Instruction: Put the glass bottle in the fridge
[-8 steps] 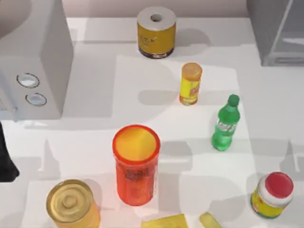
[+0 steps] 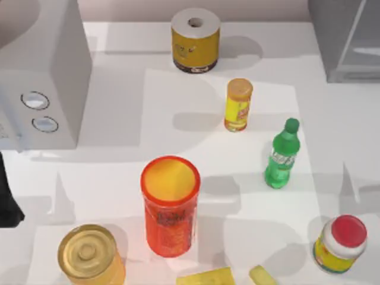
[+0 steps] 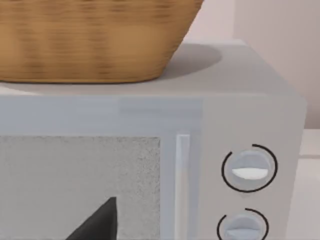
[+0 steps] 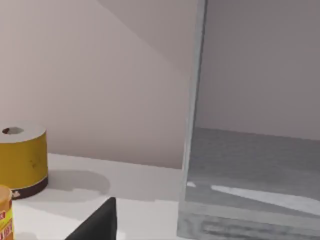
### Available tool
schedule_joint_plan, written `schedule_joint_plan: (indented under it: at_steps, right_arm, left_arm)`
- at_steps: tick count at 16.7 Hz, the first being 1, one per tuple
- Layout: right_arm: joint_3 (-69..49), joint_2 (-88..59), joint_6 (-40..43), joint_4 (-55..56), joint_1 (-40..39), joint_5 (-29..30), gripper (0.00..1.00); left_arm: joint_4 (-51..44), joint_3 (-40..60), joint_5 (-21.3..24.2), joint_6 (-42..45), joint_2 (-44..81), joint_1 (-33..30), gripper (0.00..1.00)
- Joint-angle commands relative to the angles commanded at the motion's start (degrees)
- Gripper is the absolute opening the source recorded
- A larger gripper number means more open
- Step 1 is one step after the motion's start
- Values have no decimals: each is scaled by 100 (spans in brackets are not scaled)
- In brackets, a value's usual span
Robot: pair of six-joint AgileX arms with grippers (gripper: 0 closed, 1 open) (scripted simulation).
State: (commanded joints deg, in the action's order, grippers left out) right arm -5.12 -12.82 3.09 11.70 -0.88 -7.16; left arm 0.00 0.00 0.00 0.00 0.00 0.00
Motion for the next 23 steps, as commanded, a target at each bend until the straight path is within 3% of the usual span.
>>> schedule_joint_plan:
  at_steps: [7, 12, 17, 23]
  right_arm:
    - [-717, -3850, 468, 3076, -378, -1333, 100]
    - [-867, -6445, 577, 4524, -810, -2026, 100]
    - [-762, -8021, 614, 5177, -1117, -2250, 100]
    - [-692, -8316, 629, 5277, -1159, -2254, 100]
  left_arm:
    - [0, 0, 0, 0, 0, 0, 100]
    - [0, 0, 0, 0, 0, 0, 100]
    - [0, 0, 0, 0, 0, 0, 100]
    - [0, 0, 0, 0, 0, 0, 100]
